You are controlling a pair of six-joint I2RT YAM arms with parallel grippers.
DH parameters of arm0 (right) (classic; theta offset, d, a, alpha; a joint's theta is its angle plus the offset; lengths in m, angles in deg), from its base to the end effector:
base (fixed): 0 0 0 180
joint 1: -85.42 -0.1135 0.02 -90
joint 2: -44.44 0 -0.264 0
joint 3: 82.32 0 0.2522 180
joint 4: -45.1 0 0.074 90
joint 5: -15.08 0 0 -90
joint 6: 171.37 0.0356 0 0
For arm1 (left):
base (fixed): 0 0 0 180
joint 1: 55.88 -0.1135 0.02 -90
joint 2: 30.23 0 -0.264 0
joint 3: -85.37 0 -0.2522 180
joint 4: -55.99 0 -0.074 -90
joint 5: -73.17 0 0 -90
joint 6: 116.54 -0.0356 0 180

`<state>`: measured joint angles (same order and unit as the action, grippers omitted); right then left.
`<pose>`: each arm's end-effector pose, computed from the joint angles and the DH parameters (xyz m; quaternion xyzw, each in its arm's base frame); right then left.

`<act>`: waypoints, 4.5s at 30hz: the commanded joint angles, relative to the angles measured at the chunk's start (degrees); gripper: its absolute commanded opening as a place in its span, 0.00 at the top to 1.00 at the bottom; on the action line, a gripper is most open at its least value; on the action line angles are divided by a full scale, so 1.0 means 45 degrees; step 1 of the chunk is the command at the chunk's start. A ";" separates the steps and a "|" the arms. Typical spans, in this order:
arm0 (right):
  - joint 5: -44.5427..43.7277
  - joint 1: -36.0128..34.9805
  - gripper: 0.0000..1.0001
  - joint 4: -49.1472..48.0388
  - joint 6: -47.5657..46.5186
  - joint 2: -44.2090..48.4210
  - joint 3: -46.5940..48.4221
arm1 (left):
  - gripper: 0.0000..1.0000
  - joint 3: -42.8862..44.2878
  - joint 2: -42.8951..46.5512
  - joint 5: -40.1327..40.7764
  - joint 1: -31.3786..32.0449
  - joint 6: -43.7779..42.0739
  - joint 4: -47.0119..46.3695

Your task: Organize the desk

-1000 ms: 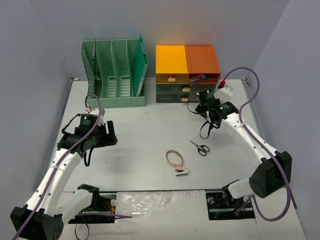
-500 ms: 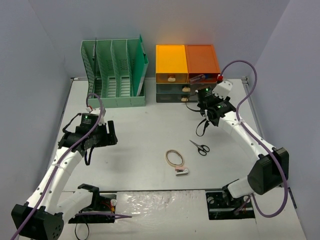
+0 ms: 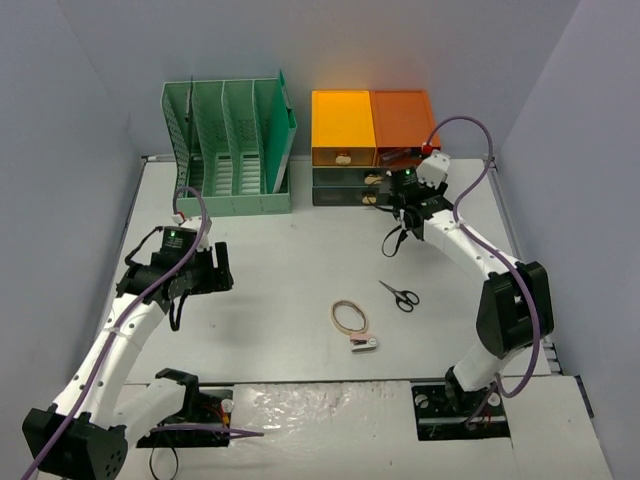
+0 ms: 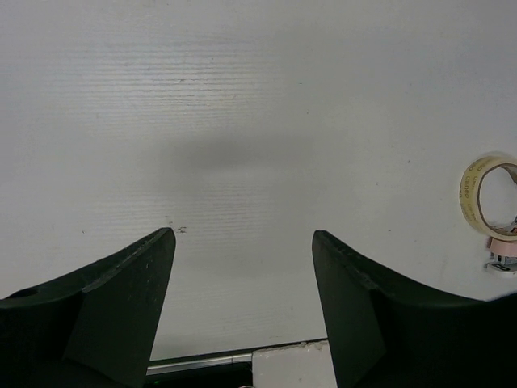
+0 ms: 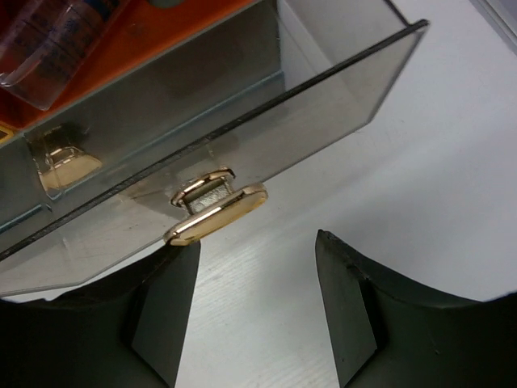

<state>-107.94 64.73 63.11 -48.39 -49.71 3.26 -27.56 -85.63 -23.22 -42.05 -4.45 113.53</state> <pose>0.3636 0.1166 0.2928 0.2358 0.7950 0.0118 0.5588 0.1867 -0.0500 0.3033 -0.0458 0.9244 -0.1648 0.3409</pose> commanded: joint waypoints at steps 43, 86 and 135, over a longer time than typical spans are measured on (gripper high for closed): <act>0.6483 -0.0606 0.40 -0.3226 0.0440 -0.1316 0.2712 | 0.34 0.0967 0.0064 0.0156 0.0072 -0.0176 -0.0448; 0.8766 0.0007 0.45 -1.3600 1.0329 -0.4545 0.0816 | 0.34 0.0908 0.0377 0.0443 0.0072 -0.0123 -0.0044; 0.8456 0.0276 1.00 -1.3045 1.0033 -0.2760 -0.1647 | 0.34 0.0836 0.0312 0.0341 0.0072 -0.0162 -0.0112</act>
<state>-69.04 65.47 4.80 -0.99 -68.63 -0.31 -26.67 -84.43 -21.74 -42.05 -5.02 114.16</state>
